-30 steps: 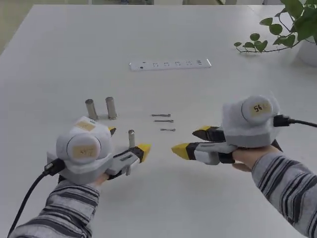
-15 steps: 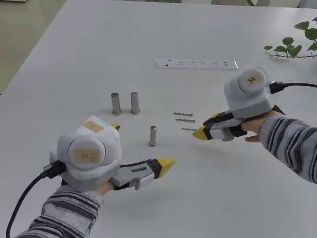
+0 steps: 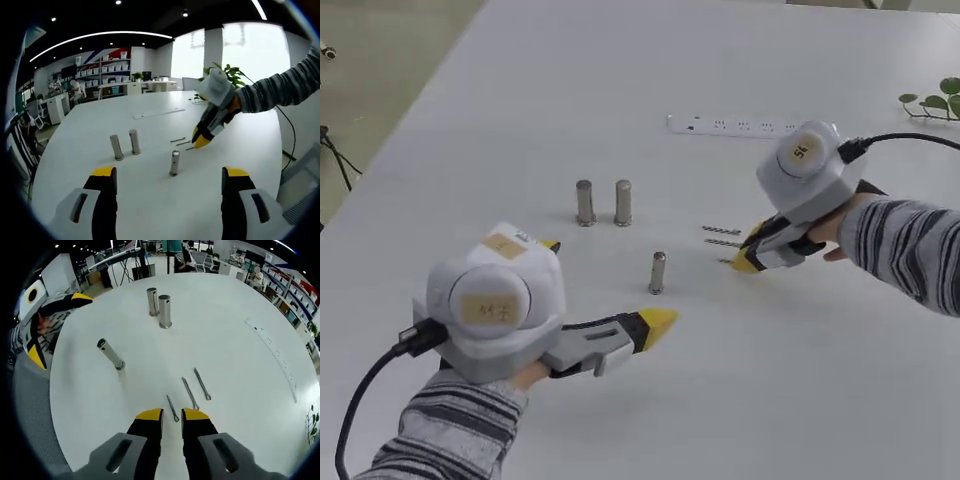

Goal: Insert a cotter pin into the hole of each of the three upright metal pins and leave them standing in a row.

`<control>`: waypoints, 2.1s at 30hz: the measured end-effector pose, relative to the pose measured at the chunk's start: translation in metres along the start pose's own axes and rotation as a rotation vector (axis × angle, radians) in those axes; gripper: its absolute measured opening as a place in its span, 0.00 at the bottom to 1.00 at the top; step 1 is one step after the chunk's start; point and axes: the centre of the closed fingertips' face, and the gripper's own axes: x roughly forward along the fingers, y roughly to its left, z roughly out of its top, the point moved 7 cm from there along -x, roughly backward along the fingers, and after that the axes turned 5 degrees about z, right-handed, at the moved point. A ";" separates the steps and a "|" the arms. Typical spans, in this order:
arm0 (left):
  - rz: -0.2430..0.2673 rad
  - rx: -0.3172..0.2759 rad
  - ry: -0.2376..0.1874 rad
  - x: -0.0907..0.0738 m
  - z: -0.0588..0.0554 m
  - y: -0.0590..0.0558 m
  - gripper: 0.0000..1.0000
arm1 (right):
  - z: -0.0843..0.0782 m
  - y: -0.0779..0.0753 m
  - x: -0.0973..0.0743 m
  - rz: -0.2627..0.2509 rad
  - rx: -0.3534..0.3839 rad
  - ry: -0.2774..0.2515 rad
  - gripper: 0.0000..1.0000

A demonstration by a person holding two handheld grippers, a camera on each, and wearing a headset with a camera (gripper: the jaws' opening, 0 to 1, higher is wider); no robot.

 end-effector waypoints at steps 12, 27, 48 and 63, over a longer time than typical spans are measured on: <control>0.031 0.015 0.034 -0.005 -0.011 0.007 0.79 | -0.002 -0.003 0.005 0.012 -0.111 0.114 0.00; -0.021 -0.006 0.012 -0.009 -0.006 0.004 0.68 | -0.008 -0.003 -0.002 -0.017 -0.153 0.036 0.00; -0.185 0.046 -0.005 0.002 0.004 -0.019 0.32 | 0.012 0.068 -0.031 -0.032 -0.413 -0.175 0.00; -0.298 -0.102 0.018 0.003 0.008 -0.032 0.18 | 0.027 0.117 -0.041 -0.040 -0.651 -0.235 0.00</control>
